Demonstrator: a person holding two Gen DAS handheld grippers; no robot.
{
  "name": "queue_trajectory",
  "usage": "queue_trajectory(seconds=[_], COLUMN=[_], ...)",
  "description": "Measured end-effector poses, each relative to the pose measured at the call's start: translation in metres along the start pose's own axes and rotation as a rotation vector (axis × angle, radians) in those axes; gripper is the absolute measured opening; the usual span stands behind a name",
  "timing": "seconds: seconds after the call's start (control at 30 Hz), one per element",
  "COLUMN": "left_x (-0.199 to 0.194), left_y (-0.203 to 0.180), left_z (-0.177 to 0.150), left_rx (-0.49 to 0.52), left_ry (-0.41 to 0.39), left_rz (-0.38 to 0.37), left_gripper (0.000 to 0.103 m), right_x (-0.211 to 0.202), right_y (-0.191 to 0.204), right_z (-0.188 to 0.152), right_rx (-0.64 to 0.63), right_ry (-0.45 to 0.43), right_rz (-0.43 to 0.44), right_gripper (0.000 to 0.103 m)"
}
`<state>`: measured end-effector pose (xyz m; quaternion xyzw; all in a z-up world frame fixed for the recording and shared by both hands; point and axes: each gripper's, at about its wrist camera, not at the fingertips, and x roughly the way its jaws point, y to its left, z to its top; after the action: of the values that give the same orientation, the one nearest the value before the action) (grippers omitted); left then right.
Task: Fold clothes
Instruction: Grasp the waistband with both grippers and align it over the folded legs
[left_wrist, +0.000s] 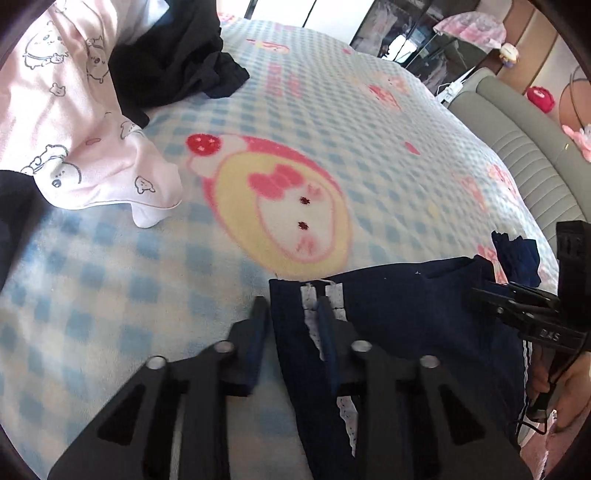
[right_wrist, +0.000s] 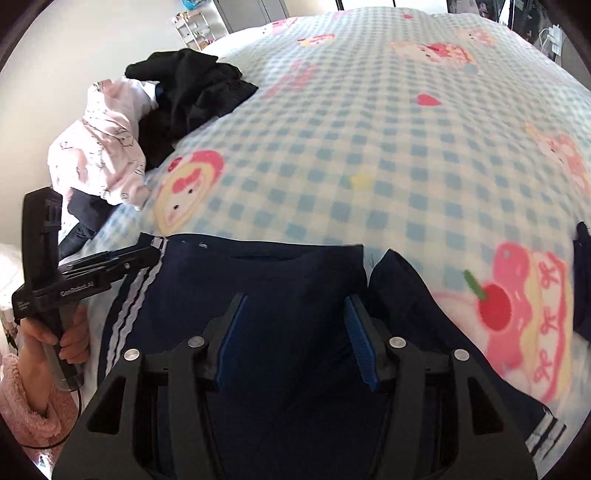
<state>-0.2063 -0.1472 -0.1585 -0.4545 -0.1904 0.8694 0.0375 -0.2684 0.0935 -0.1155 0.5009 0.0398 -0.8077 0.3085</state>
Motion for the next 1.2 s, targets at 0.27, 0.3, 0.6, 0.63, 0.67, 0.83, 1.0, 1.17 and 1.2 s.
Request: queue_trajectory(seconds=[0.27,0.3,0.6,0.63,0.67,0.83,1.0,1.17,1.2], left_x=[-0.018,-0.016,-0.027,-0.040,-0.052,-0.086,-0.077,-0.058,-0.059], left_y=[-0.003,-0.002,0.004,0.000,-0.005,-0.032,-0.078,-0.088,-0.087], left_z=[0.014,0.015,0.003,-0.002,-0.008,-0.061,-0.112,-0.123,-0.124], left_rx=[0.032,0.037,-0.021,-0.011,-0.008,-0.038,0.058,0.096,0.088], left_ry=[-0.121,-0.119,-0.096,-0.115,-0.121,-0.098,0.014,0.089,0.090], left_rz=[-0.007,0.000,0.010,0.001,-0.005,-0.105,-0.141,-0.039,-0.035], left_gripper=[0.006,0.006,0.029,0.030,0.030,0.030,0.030,0.030,0.030], right_x=[0.014,0.018,-0.002,-0.017,-0.033,-0.103,-0.133,-0.120,-0.121], right_y=[-0.006,-0.009,-0.023,-0.020,-0.015,0.012,0.024,0.011,0.007], right_z=[0.018,0.020,0.023,0.021,0.017,-0.033,-0.114,-0.176,-0.184], right_rx=[-0.004,0.009,0.125,0.125,0.123,0.115,0.170,0.258,0.271], right_ry=[-0.077,-0.075,-0.116,-0.137,-0.154,-0.194,-0.171,-0.099,-0.089], right_rz=[-0.046,-0.049,0.004,0.015,0.024,0.017,-0.037,-0.081,-0.111], right_gripper=[0.003,0.003,0.011,0.012,0.012,0.018,0.024,0.024,0.024])
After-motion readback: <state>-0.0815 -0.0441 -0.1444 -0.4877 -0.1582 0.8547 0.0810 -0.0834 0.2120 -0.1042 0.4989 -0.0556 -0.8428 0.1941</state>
